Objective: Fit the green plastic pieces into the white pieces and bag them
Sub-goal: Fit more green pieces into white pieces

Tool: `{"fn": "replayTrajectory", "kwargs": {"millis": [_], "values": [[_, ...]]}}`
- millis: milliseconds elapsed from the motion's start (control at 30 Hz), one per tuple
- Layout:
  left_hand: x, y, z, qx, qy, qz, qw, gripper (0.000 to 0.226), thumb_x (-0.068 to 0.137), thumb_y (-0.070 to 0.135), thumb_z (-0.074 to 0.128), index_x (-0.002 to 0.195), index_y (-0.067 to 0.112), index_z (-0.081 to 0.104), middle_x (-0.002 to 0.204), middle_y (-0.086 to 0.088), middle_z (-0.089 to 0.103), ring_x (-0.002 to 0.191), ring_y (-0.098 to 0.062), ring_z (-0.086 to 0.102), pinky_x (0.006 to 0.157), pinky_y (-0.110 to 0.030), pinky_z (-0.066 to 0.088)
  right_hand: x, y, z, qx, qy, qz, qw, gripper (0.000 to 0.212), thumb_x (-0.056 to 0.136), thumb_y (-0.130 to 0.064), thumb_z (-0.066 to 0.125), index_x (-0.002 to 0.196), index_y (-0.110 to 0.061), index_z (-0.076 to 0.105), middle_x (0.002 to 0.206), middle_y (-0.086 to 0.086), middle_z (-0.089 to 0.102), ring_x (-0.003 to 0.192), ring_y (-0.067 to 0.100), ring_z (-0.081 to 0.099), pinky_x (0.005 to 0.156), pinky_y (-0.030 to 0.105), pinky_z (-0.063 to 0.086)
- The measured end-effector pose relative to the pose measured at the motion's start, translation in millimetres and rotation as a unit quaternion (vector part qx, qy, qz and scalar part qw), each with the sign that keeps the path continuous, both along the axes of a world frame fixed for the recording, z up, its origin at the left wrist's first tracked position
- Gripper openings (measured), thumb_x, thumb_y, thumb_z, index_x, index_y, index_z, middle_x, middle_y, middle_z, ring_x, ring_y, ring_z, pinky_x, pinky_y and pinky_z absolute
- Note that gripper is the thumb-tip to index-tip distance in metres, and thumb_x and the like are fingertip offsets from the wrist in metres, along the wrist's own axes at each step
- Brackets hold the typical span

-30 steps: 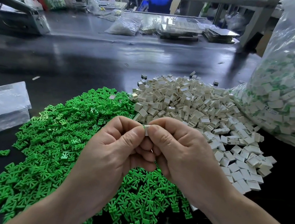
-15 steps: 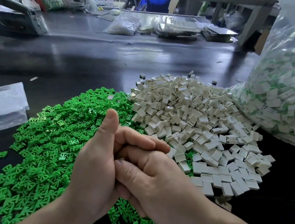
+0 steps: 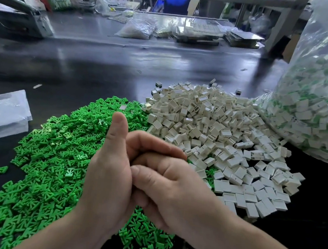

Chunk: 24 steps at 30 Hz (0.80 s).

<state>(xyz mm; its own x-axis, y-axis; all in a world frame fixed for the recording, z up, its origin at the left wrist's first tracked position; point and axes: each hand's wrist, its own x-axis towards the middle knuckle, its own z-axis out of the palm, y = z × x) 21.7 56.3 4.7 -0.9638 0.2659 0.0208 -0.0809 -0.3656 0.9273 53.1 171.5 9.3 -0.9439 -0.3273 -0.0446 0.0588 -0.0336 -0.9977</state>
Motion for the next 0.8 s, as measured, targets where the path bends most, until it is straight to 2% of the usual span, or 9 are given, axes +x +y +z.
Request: {"fn": "replayTrajectory", "kwargs": {"millis": [100, 167, 267, 367, 433, 567, 667, 733, 800], "values": [[-7.6, -8.8, -3.5, -0.077, 0.107, 0.007, 0.991, 0.048, 0.090, 0.053, 0.053, 0.098, 0.009, 0.070, 0.100, -0.018, 0.072, 0.087, -0.033, 0.071, 0.071, -0.044, 0.057, -8.4, 13.3, 0.1, -0.100, -0.053, -0.033, 0.993, 0.018, 0.093, -0.032, 0.058, 0.080, -0.023, 0.066, 0.062, 0.000, 0.053, 0.034, 0.008, 0.038, 0.034, 0.014, 0.028], [-7.6, -17.5, -3.6, -0.167, 0.213, 0.018, 0.963, 0.022, 0.086, 0.036, 0.064, 0.102, 0.022, 0.069, 0.102, -0.004, 0.074, 0.091, -0.021, 0.072, 0.076, -0.031, 0.058, -13.2, 23.3, 0.3, -0.140, -0.074, -0.048, 0.986, 0.017, 0.091, -0.033, 0.058, 0.079, -0.023, 0.064, 0.063, 0.002, 0.051, 0.033, 0.008, 0.035, 0.034, 0.012, 0.026], [-7.1, -22.7, -3.8, -0.247, 0.284, 0.056, 0.925, 0.017, 0.082, 0.034, 0.071, 0.099, 0.031, 0.069, 0.098, 0.007, 0.073, 0.088, -0.015, 0.071, 0.073, -0.024, 0.057, -15.1, 28.6, -1.1, -0.142, -0.093, -0.049, 0.984, 0.019, 0.089, -0.033, 0.057, 0.073, -0.025, 0.063, 0.063, 0.001, 0.051, 0.034, 0.009, 0.034, 0.036, 0.012, 0.024], [-7.9, -21.1, -1.5, -0.325, 0.335, 0.099, 0.879, 0.015, 0.083, 0.043, 0.065, 0.094, 0.034, 0.067, 0.096, 0.014, 0.069, 0.087, -0.009, 0.067, 0.071, -0.009, 0.048, -15.6, 29.6, -3.2, -0.146, -0.102, -0.044, 0.983, 0.020, 0.089, -0.033, 0.057, 0.072, -0.024, 0.062, 0.062, 0.000, 0.051, 0.034, 0.009, 0.034, 0.037, 0.012, 0.024], [-7.2, -20.9, -0.8, -0.369, 0.361, 0.116, 0.849, 0.017, 0.084, 0.044, 0.062, 0.094, 0.031, 0.067, 0.096, 0.017, 0.067, 0.088, -0.005, 0.065, 0.072, -0.006, 0.044, -16.3, 30.6, -3.3, -0.144, -0.103, -0.043, 0.983, 0.021, 0.088, -0.032, 0.056, 0.069, -0.023, 0.060, 0.060, -0.001, 0.050, 0.034, 0.009, 0.034, 0.037, 0.012, 0.024], [-5.6, -20.5, -0.8, -0.390, 0.379, 0.122, 0.830, 0.018, 0.085, 0.039, 0.060, 0.094, 0.026, 0.067, 0.097, 0.017, 0.065, 0.091, -0.003, 0.064, 0.076, -0.007, 0.043, -16.8, 30.8, -5.3, -0.159, -0.121, -0.046, 0.979, 0.014, 0.082, -0.030, 0.059, 0.070, -0.023, 0.062, 0.063, 0.000, 0.053, 0.037, 0.010, 0.039, 0.037, 0.014, 0.026], [-11.8, -23.4, -3.5, -0.421, 0.372, 0.107, 0.820, 0.029, 0.086, 0.043, 0.058, 0.110, 0.029, 0.064, 0.111, 0.022, 0.063, 0.102, 0.001, 0.060, 0.078, -0.007, 0.043, -20.4, 37.1, -5.8, -0.266, -0.130, -0.021, 0.955, 0.005, 0.081, -0.021, 0.056, 0.080, -0.018, 0.060, 0.071, 0.005, 0.058, 0.041, 0.010, 0.049, 0.032, 0.015, 0.033], [-22.7, -28.9, -9.6, -0.505, 0.351, 0.100, 0.782, 0.047, 0.090, 0.050, 0.054, 0.135, 0.039, 0.050, 0.134, 0.025, 0.050, 0.117, 0.007, 0.049, 0.090, -0.012, 0.041, -23.6, 43.0, -3.4, -0.349, -0.134, 0.007, 0.928, 0.008, 0.079, -0.017, 0.058, 0.086, -0.014, 0.056, 0.081, 0.009, 0.059, 0.046, 0.012, 0.055, 0.031, 0.016, 0.037], [-35.9, -33.8, -16.6, -0.623, 0.301, 0.063, 0.719, 0.059, 0.096, 0.055, 0.043, 0.151, 0.044, 0.022, 0.155, 0.012, 0.029, 0.139, -0.008, 0.031, 0.110, -0.031, 0.030, -25.4, 47.2, -2.1, -0.387, -0.138, 0.032, 0.911, 0.013, 0.079, -0.019, 0.064, 0.085, -0.013, 0.055, 0.086, 0.009, 0.058, 0.051, 0.012, 0.058, 0.031, 0.016, 0.040]]}}
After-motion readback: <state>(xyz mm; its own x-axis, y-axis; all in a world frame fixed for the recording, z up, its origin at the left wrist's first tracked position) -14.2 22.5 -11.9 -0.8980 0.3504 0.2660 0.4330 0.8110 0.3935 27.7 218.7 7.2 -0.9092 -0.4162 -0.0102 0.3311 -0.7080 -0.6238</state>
